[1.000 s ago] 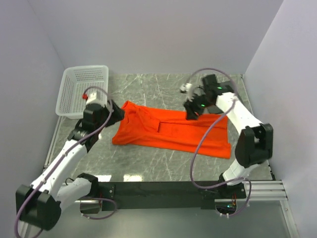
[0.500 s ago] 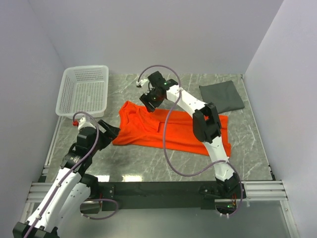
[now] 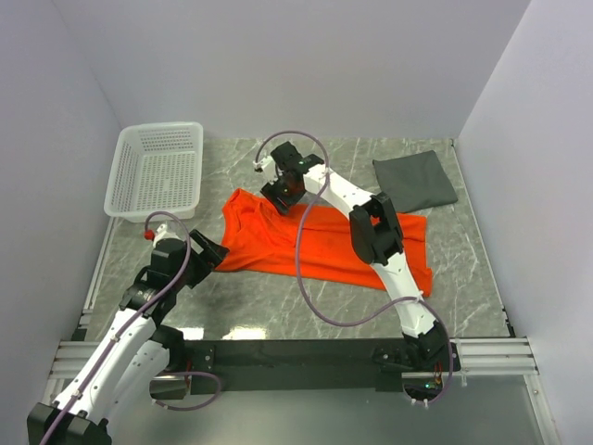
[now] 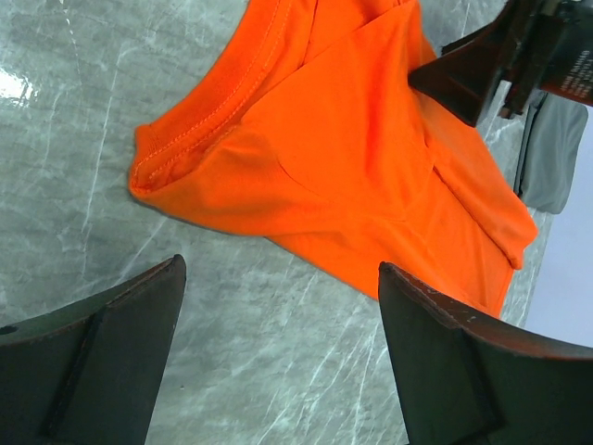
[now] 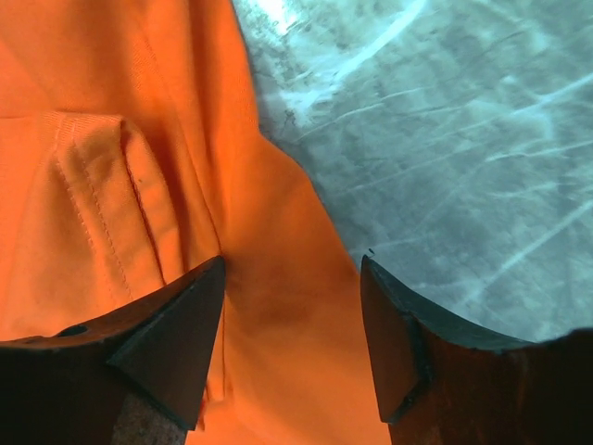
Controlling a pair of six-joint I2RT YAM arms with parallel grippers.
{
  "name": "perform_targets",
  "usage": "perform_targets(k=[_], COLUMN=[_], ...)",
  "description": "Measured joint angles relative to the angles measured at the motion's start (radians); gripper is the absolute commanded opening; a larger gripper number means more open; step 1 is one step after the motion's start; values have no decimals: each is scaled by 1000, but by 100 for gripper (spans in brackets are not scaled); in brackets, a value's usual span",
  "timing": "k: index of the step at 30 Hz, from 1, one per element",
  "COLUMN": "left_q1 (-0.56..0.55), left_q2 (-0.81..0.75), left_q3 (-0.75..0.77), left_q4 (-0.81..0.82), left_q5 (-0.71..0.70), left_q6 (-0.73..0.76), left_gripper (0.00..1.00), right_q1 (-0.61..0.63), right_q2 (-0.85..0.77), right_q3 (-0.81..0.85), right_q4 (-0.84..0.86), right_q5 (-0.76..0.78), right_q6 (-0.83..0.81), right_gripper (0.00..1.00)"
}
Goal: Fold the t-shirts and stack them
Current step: Fold the tshirt
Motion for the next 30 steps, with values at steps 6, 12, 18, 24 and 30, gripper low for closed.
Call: perform_targets(k=[6, 12, 18, 24, 30], left_q1=[0, 0, 0, 0, 1], left_q2=[-5, -4, 14, 42, 132], left_q3=[0, 0, 0, 0, -4], left_q4=[0, 0, 0, 23, 98], left_q5=[0, 0, 2, 28, 82], left_q6=[-1, -1, -2, -2, -1], left_gripper=[89, 89, 88, 88, 85], right_q1=[0, 0, -6, -40, -156], right_q2=[33, 49, 53, 53, 53], right_q3=[30, 56, 68, 69, 69], right_q4=[-23, -37, -46, -27, 26], right_q5=[-21, -31, -37, -38, -8], right_q6=[-8, -6, 16, 93, 207], right_gripper=[52, 18, 0, 0, 0])
